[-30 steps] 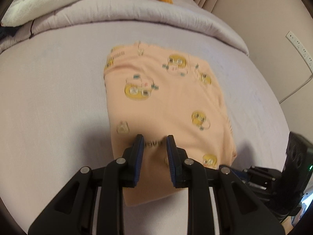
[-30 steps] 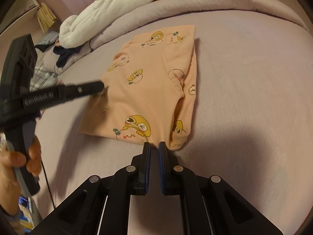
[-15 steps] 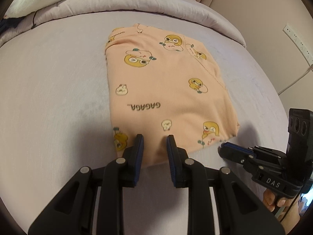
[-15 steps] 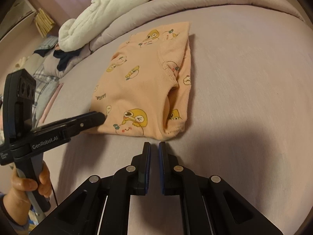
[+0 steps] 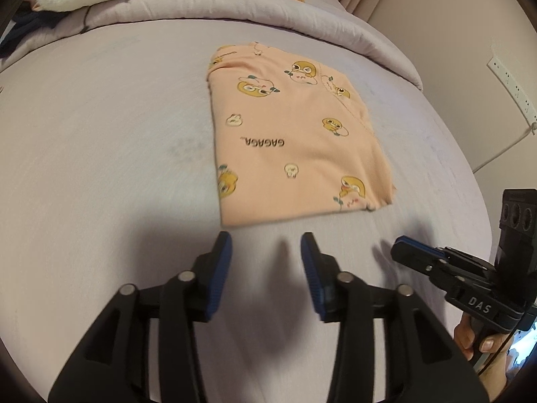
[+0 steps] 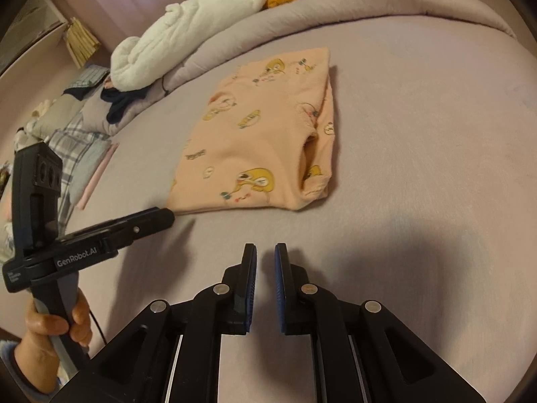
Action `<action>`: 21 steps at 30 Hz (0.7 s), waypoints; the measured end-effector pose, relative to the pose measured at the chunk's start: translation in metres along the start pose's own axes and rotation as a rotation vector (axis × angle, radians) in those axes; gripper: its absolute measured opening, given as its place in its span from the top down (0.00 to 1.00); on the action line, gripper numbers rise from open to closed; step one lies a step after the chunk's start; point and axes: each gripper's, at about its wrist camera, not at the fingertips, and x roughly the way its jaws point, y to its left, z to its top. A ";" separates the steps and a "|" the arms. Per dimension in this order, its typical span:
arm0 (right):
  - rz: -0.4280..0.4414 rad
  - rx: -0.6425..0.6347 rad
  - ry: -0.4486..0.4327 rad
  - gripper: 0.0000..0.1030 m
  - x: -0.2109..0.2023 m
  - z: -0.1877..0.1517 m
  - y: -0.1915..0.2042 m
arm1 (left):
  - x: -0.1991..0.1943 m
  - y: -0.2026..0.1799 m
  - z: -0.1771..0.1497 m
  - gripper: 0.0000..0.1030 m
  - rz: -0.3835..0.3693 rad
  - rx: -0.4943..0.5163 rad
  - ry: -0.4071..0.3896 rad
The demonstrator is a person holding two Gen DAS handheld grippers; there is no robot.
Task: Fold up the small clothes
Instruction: 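Withdraw both open tools from the folded shirt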
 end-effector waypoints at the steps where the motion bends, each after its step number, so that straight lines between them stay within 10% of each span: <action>1: 0.003 -0.005 -0.007 0.86 -0.004 -0.002 0.003 | -0.006 0.000 -0.004 0.52 0.003 -0.008 -0.007; 12: 0.048 -0.014 -0.080 0.43 -0.044 -0.020 0.025 | -0.069 -0.001 -0.040 0.14 0.026 -0.041 -0.111; 21: 0.080 0.024 -0.127 0.38 -0.062 -0.024 0.036 | -0.111 -0.012 -0.056 0.01 0.048 -0.025 -0.184</action>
